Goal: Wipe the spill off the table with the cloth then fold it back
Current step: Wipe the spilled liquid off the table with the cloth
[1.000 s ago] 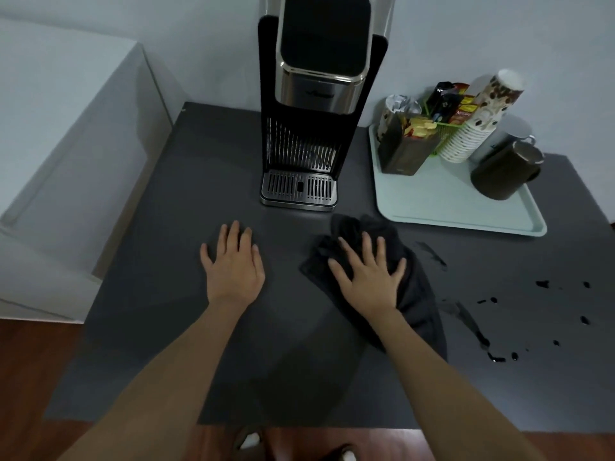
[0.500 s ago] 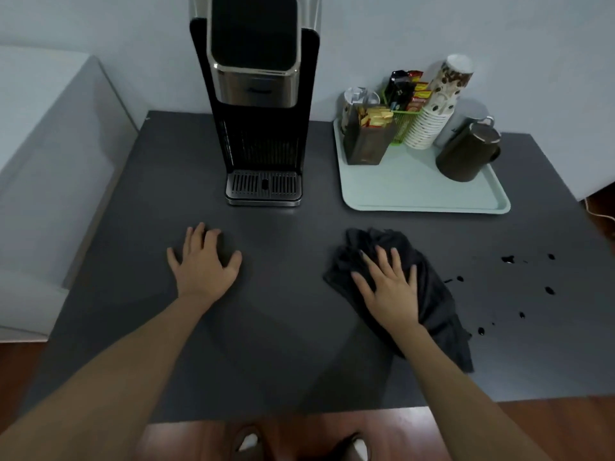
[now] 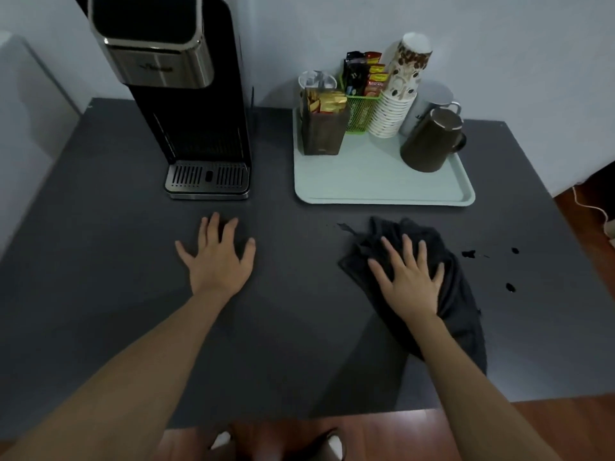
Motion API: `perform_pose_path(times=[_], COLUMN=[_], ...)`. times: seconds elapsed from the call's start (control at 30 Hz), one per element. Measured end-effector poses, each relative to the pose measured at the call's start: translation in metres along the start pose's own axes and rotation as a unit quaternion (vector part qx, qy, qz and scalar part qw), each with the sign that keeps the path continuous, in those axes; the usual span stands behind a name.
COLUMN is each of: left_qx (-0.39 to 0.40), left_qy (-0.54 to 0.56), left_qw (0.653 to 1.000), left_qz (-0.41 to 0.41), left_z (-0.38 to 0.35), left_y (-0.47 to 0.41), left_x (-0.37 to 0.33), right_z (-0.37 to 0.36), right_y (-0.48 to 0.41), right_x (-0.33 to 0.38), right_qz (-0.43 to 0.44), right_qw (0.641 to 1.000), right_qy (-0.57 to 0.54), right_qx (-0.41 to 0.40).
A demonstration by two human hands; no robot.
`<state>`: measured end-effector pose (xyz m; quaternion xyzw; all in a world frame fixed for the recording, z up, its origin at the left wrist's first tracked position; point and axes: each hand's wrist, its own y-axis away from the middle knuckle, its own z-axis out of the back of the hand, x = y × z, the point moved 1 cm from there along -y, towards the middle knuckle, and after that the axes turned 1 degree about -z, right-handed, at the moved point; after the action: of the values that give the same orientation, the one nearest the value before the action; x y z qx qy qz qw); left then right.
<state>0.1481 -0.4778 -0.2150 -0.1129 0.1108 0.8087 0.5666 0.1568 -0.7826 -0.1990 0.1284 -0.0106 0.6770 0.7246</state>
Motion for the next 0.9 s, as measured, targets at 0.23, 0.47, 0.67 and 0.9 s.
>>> perform_pose_path(times=[0.23,0.47,0.67,0.9], left_qx=[-0.02,-0.03,-0.03,-0.024], left_qy=[0.006,-0.004,0.002,0.01], left_qw=[1.0,0.999,0.999,0.999], left_qz=[0.014,0.018,0.016,0.02], left_z=[0.001,-0.001,0.0,0.003], left_y=[0.001,0.0,0.002,0.002], left_x=[-0.002,-0.002,-0.002,-0.005], right_z=[-0.024,-0.001,-0.016,-0.006], right_y=[0.061,-0.001,-0.025,0.034], right_x=[0.027,-0.004,0.083,-0.008], right_qz=[0.331,0.169,0.287,0.354], right_qw=[0.943,0.985,0.957,0.934], right_qy=[0.033,0.015,0.036,0.054], right_qx=[-0.01,-0.007,0.024,0.022])
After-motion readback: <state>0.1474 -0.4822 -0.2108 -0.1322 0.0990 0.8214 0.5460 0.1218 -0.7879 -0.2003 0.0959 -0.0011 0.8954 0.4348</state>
